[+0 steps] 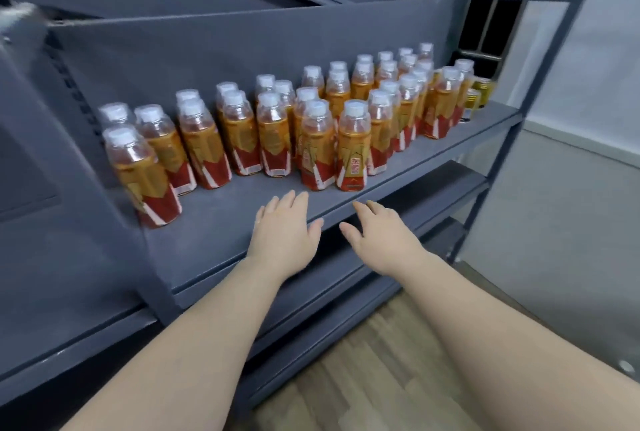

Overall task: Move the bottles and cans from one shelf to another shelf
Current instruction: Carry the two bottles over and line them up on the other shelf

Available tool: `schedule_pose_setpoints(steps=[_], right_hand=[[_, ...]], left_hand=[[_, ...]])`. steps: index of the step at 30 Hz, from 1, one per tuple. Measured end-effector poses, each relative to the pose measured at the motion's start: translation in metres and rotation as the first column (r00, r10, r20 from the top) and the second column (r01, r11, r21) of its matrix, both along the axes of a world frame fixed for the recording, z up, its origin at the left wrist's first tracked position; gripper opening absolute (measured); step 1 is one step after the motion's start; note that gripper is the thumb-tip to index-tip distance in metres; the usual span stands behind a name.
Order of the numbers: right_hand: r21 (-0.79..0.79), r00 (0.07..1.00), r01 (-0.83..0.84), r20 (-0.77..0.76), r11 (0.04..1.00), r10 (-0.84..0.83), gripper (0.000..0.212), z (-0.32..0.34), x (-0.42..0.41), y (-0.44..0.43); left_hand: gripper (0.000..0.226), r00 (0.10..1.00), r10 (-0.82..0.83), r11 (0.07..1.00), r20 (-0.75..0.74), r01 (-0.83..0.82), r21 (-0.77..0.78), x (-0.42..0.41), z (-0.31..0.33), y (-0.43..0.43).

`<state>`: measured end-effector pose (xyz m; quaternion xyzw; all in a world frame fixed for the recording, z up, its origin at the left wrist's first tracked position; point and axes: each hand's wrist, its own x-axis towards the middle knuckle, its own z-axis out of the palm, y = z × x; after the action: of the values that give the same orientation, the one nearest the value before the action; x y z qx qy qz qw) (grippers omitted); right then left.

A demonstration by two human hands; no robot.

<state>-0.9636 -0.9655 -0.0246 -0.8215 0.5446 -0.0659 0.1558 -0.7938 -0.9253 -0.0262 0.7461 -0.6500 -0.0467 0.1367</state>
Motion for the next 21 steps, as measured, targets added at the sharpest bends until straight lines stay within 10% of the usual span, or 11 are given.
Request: schedule_pose_setpoints(steps=[21], right_hand=[[-0.024, 0.91, -0.406, 0.08, 0.913, 0.407, 0.067, -0.003, 0.174, -0.097]], left_hand=[[0.057, 0.897, 0.435, 0.892, -0.075, -0.441, -0.1, 0.124, -0.006, -0.033]])
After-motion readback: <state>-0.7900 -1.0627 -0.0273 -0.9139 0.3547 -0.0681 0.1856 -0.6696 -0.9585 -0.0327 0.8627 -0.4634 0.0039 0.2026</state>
